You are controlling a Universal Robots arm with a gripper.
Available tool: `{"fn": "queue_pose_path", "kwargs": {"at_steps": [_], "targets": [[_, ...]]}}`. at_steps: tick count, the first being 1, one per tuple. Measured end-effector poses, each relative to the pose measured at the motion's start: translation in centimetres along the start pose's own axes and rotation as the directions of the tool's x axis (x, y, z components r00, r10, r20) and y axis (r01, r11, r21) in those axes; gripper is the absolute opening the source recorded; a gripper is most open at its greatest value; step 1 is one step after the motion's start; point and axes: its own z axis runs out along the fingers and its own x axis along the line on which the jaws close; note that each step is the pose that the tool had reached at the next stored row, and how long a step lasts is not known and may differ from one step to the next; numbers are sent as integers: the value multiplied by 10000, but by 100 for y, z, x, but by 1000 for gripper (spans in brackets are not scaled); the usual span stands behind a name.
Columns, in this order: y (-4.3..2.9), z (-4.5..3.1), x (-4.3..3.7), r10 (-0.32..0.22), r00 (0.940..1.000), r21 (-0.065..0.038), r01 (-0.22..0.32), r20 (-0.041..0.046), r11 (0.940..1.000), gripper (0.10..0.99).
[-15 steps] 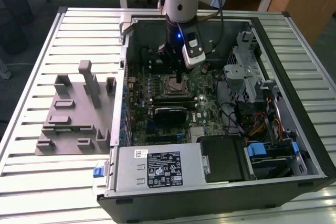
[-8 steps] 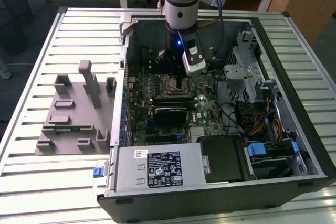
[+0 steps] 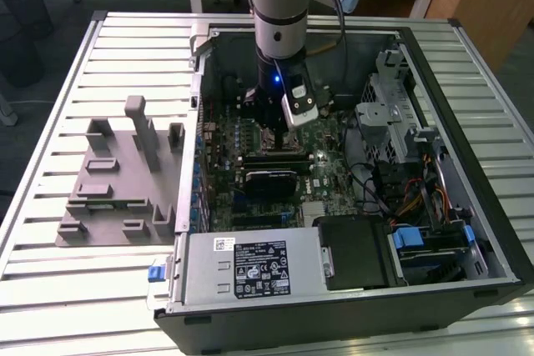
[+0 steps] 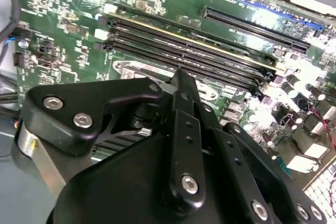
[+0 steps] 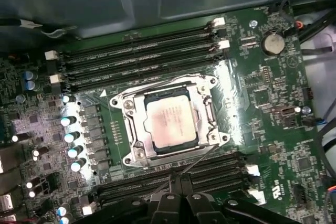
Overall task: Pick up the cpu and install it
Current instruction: 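Install the second cpu locking lever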
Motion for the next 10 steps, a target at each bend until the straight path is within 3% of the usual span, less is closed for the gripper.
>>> {"fn": "queue_pose_path", "kwargs": {"at_steps": [7, 10], "targets": [[-85, 34, -9, 22, 10000, -304, -24, -80, 9995, 106], [-106, 36, 5, 50, 9998, -768, -64, -193, 9970, 106]]}}
